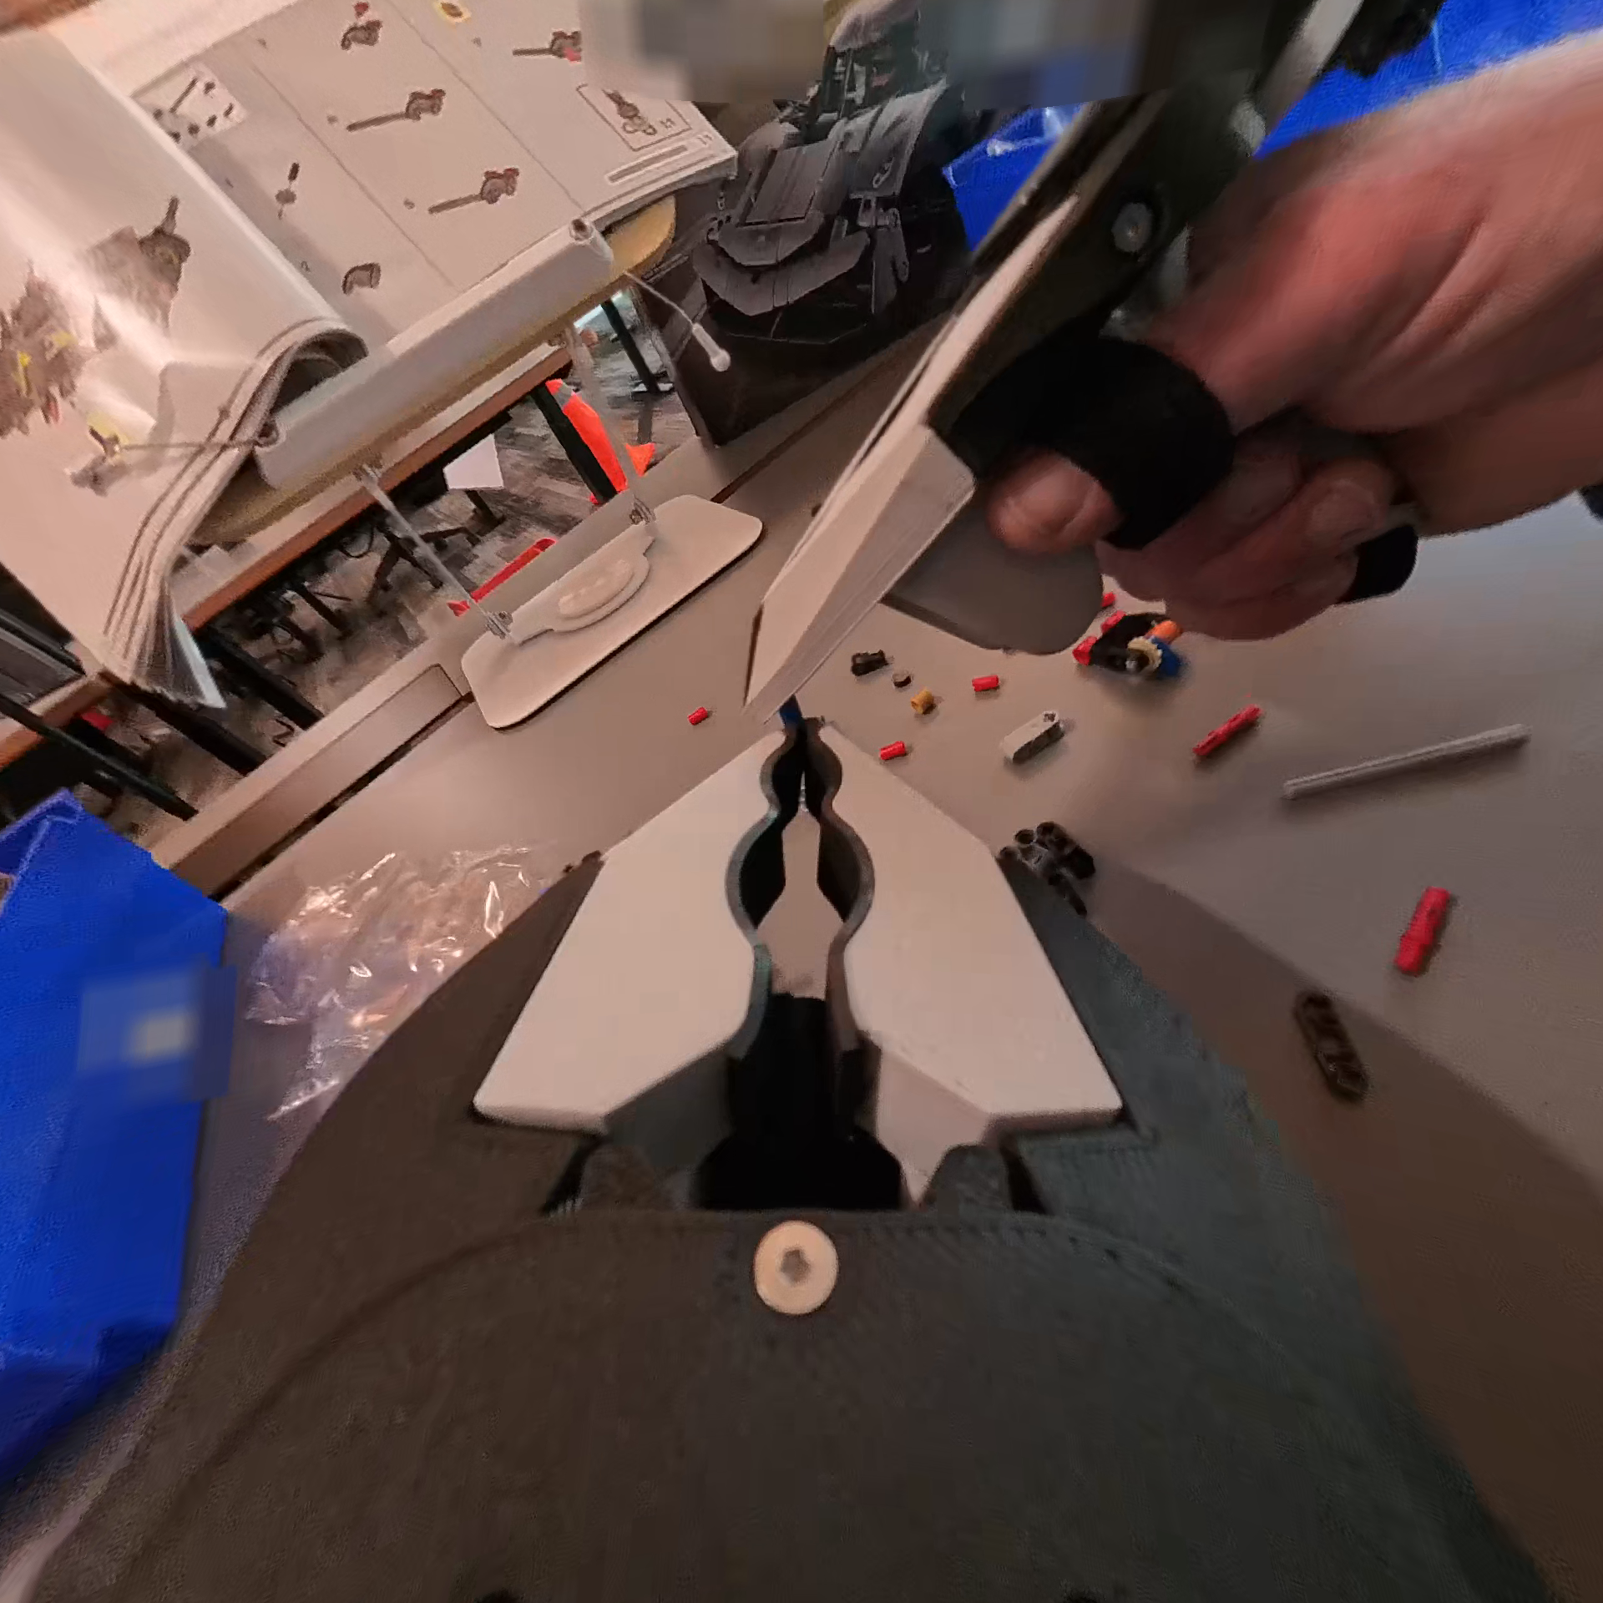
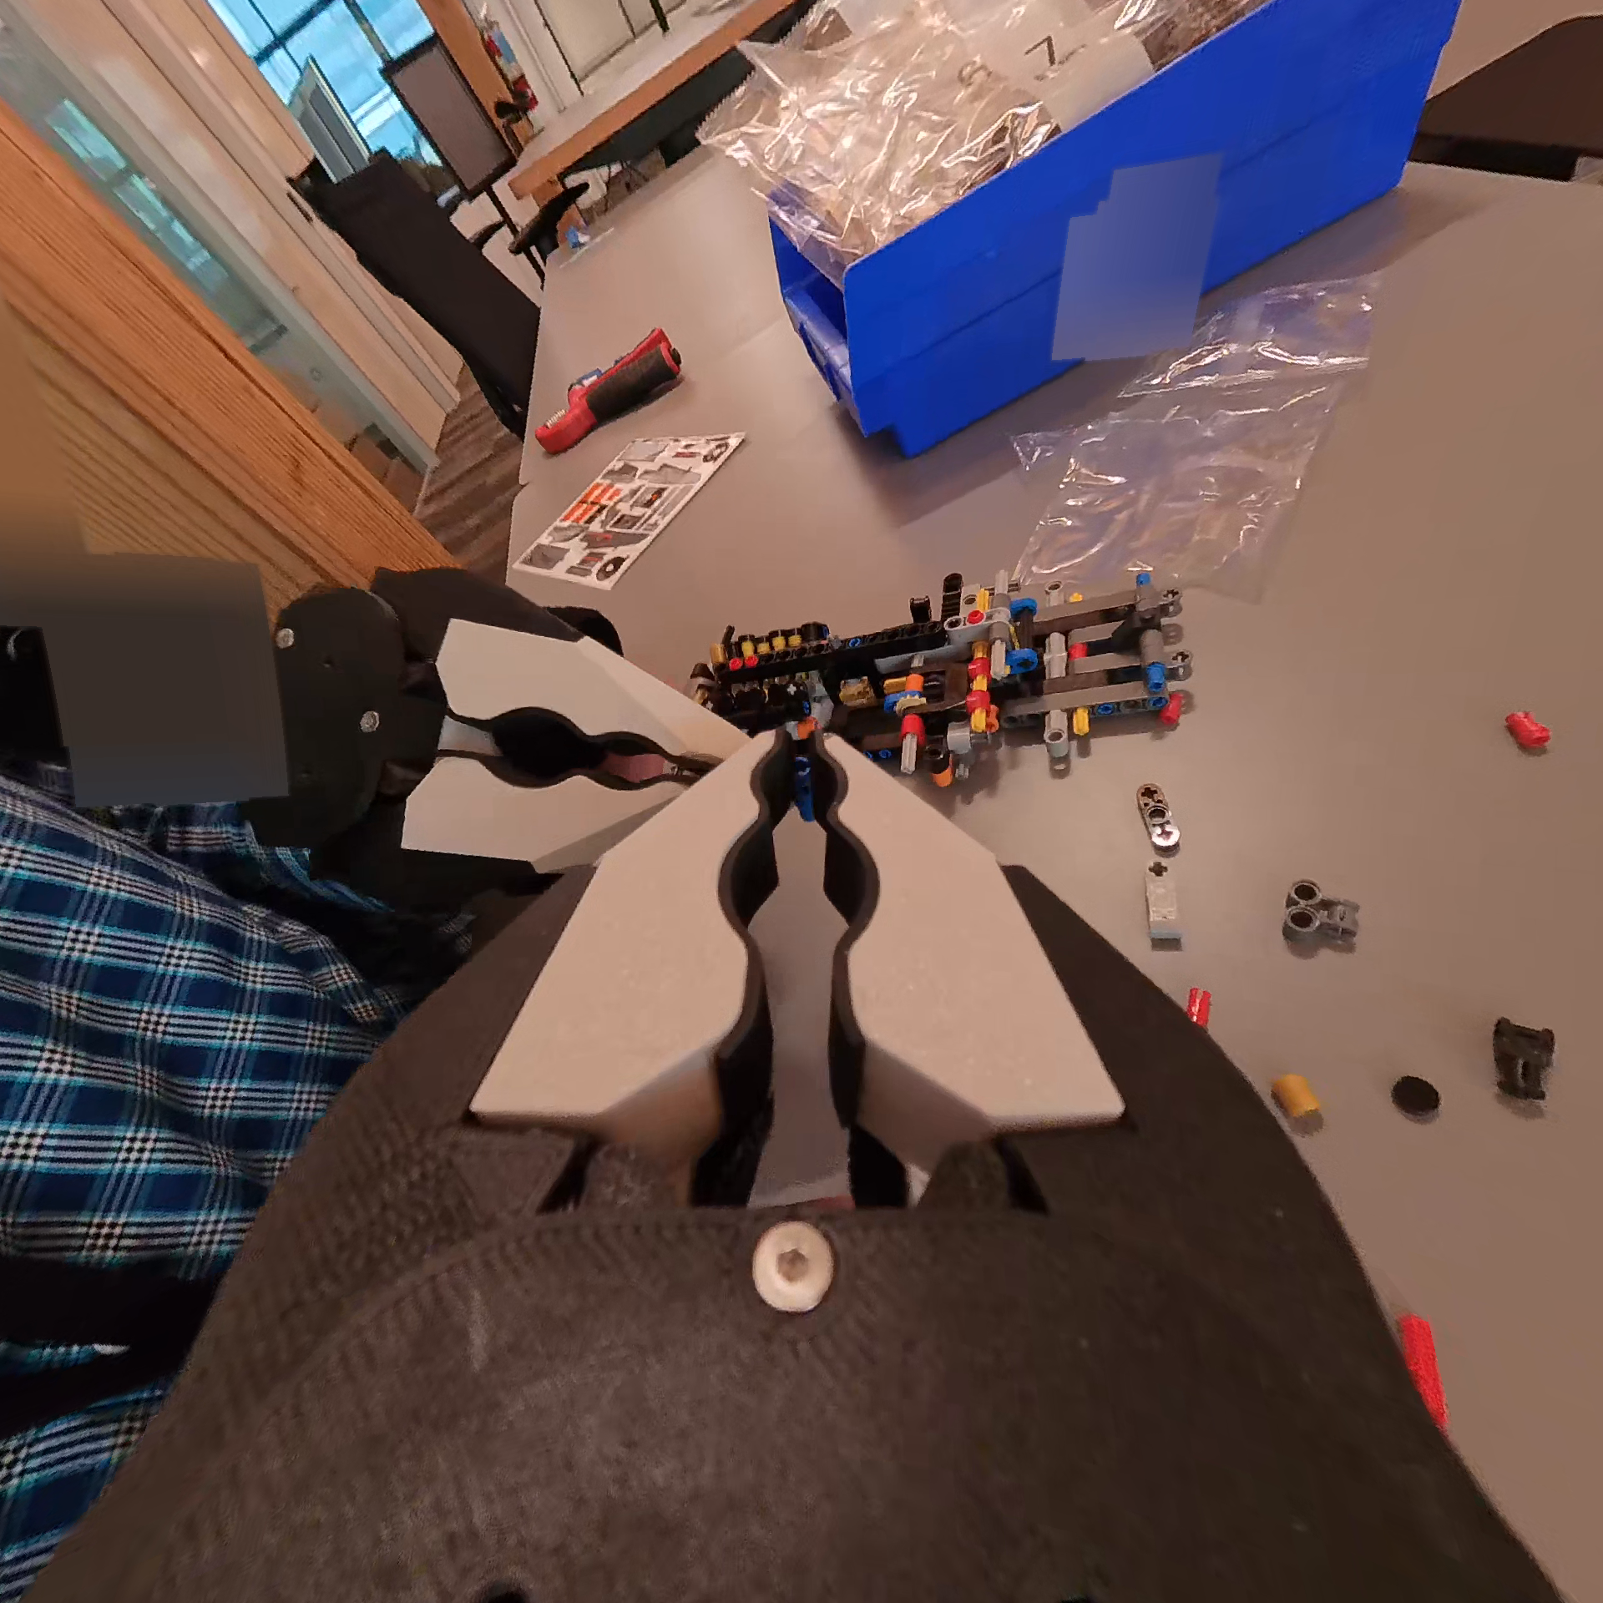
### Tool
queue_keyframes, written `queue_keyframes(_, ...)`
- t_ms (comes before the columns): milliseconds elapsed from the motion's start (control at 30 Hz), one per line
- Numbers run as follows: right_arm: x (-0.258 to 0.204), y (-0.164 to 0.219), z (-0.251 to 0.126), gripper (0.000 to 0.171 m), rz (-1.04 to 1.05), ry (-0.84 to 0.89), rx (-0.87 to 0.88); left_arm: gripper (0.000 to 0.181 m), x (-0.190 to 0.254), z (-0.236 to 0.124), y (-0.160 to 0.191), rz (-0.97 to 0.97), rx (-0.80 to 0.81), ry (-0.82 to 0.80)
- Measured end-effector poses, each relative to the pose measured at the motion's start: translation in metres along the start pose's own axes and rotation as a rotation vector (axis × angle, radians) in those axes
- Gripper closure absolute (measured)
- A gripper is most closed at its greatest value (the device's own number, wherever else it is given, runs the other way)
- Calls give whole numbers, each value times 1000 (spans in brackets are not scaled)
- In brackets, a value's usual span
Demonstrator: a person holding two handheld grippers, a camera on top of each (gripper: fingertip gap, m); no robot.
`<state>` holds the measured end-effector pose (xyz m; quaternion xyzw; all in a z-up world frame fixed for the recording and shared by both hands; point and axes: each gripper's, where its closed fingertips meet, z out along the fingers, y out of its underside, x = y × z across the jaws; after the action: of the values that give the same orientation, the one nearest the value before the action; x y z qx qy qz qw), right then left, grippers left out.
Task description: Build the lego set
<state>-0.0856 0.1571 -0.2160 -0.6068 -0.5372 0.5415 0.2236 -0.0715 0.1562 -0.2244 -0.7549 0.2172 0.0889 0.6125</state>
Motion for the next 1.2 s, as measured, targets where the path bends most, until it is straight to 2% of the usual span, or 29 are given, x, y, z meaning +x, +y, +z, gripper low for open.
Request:
queue_keyframes(133,0,-7,-2,171,34,-15,46,181,-8,-2,-2,-52,21,-17)
queue_keyframes(367,0,-9,-4,171,72,-53,60,181,-17,-6,-7,45,29,-92)
queue_keyframes(500,1,-10,-5,171,89,-61,70,163,-11,-3,-5,56,7,-64)
queue_keyframes(600,-3,-9,-4,171,88,-69,63,176,-8,-1,-3,37,-6,-47)
queue_keyframes(700,-6,-8,-1,171,64,-59,55,177,-7,1,0,-2,-27,-36)
queue_keyframes(800,-8,-23,-5,162,21,-38,139,177,-13,-1,-1,-156,-2,-23)
queue_keyframes(867,-5,-27,-11,153,-85,41,153,177,-18,-3,-3,-369,45,26)
queue_keyframes(1000,-17,-27,-13,155,-400,160,166,177,-29,-7,-15,-846,192,183)
queue_keyframes(1100,-19,-24,-5,157,-645,319,122,177,-33,-9,-22,-1051,272,258)
queue_keyframes(1200,-20,-27,-3,157,-787,427,118,178,-35,-12,-32,-1229,354,347)
